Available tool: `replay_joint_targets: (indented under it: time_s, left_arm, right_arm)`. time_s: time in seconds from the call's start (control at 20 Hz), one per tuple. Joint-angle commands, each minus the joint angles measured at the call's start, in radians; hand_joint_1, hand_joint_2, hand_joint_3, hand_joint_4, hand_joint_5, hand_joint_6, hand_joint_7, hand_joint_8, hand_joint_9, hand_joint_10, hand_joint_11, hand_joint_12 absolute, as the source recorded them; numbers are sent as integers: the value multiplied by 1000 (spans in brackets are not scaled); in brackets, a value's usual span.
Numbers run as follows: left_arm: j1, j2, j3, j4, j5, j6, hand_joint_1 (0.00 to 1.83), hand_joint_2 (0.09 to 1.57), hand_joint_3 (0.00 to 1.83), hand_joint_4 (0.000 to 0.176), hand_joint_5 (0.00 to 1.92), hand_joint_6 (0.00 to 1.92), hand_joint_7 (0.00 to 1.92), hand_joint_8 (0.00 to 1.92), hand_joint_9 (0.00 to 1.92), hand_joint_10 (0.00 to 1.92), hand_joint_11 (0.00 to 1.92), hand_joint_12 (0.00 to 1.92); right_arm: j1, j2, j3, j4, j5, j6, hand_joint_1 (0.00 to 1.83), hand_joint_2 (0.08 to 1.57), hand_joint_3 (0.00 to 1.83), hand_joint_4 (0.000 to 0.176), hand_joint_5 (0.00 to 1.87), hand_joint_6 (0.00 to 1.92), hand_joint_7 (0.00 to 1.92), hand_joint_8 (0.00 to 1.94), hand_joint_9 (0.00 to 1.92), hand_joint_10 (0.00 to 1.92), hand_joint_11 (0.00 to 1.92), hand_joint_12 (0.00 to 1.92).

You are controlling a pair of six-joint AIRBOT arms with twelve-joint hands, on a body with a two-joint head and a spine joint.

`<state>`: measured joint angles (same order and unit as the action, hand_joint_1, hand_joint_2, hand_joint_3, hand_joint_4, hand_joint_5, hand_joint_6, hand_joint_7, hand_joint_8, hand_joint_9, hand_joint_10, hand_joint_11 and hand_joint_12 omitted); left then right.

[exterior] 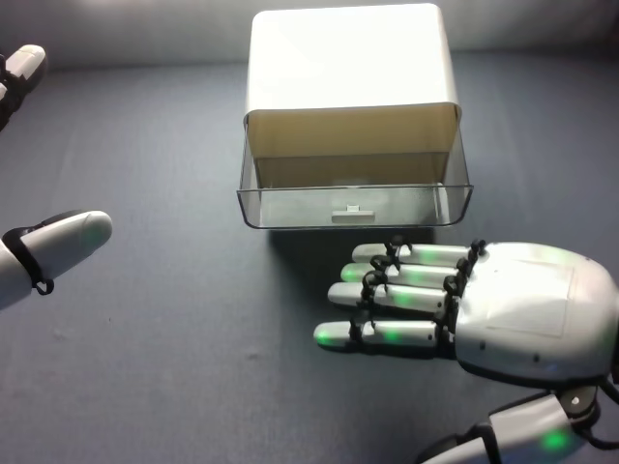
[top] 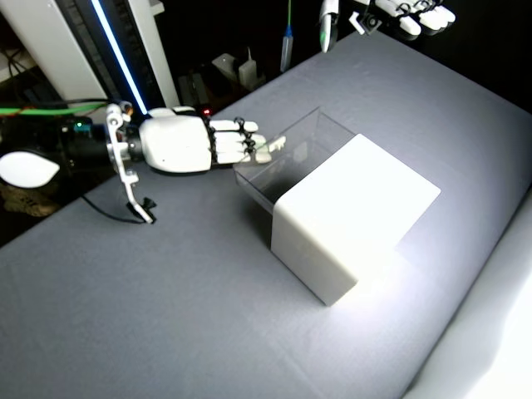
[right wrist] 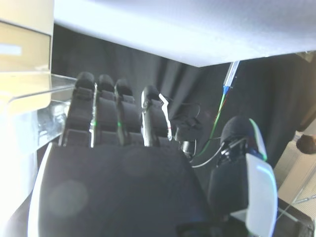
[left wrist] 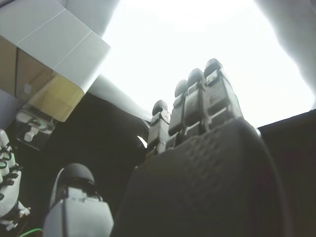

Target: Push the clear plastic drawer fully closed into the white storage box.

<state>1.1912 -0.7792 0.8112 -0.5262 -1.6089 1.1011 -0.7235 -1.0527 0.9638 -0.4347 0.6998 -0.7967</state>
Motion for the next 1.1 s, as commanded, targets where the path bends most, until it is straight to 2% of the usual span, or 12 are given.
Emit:
replay_joint_targets:
  time_s: [0.0, 0.15, 0.2, 0.35, 0.45, 0.55, 0.7, 0.75, 0.85, 0.9, 1.0, 1.05]
  left_arm:
    - [-1, 2, 5, 9, -124, -4, 0, 961, 8, 171, 0, 0, 0, 0, 0, 0, 0, 0]
    - [-1, 2, 6, 9, -124, -7, 0, 969, 11, 176, 0, 0, 0, 0, 0, 0, 0, 0]
    - [-1, 2, 6, 9, -124, -7, 0, 971, 11, 176, 0, 0, 0, 0, 0, 0, 0, 0]
    - [-1, 2, 7, 9, -124, -10, 0, 962, 6, 171, 0, 0, 0, 0, 0, 0, 0, 0]
    - [-1, 2, 7, 9, -124, -14, 0, 963, 5, 164, 0, 0, 0, 0, 0, 0, 0, 0]
    - [-1, 2, 7, 9, -124, -15, 0, 965, 6, 171, 0, 0, 0, 0, 0, 0, 0, 0]
    - [-1, 3, 7, 9, -124, -19, 0, 965, 5, 168, 0, 0, 0, 0, 0, 0, 0, 0]
    - [-1, 3, 7, 9, -124, -19, 0, 956, 1, 174, 0, 0, 0, 0, 0, 0, 0, 0]
    - [-1, 3, 7, 10, -124, -21, 0, 951, 0, 176, 0, 0, 0, 0, 0, 0, 0, 0]
    - [-1, 3, 8, 10, -124, -21, 0, 946, 0, 176, 0, 0, 0, 0, 0, 0, 0, 0]
    - [-1, 3, 9, 12, -124, -23, 0, 951, 0, 176, 0, 0, 0, 0, 0, 0, 0, 0]
    - [-1, 3, 9, 13, -124, -23, 0, 950, 0, 176, 0, 0, 0, 0, 0, 0, 0, 0]
  right_arm:
    - [16, 3, 0, 18, 113, 2, 0, 1023, 5, 103, 69, 17, 0, 0, 0, 0, 0, 0]
    - [28, 15, 2, 22, 112, 0, 0, 1012, 0, 95, 50, 16, 0, 0, 0, 0, 0, 0]
    - [34, 20, 2, 27, 112, -10, 0, 1022, 4, 81, 57, 16, 0, 0, 0, 0, 0, 0]
    - [41, 22, 9, 51, 102, -40, 0, 1037, 11, 83, 51, 11, 0, 0, 0, 0, 0, 0]
    - [41, 22, 17, 64, 91, -43, 0, 1032, 7, 71, 38, 5, 0, 0, 0, 0, 0, 0]
    - [41, 22, 24, 67, 78, -46, 0, 1035, 8, 66, 57, 11, 0, 0, 0, 0, 0, 0]
    - [43, 22, 25, 90, 64, -87, 0, 1028, 4, 93, 78, 18, 0, 0, 0, 0, 0, 0]
    - [44, 22, 25, 99, 60, -102, 0, 1033, 6, 85, 87, 20, 0, 0, 0, 0, 0, 0]
    - [52, 22, 26, 107, 45, -128, 0, 1034, 6, 94, 78, 15, 0, 0, 0, 0, 0, 0]
    - [59, 22, 27, 110, 37, -142, 0, 1048, 12, 74, 111, 26, 0, 0, 0, 0, 0, 0]
    - [73, 19, 32, 114, 24, -159, 0, 1050, 11, 49, 144, 36, 0, 0, 0, 0, 0, 0]
    - [79, 17, 34, 115, 20, -163, 0, 1055, 8, 27, 201, 22, 1, 0, 0, 0, 0, 0]
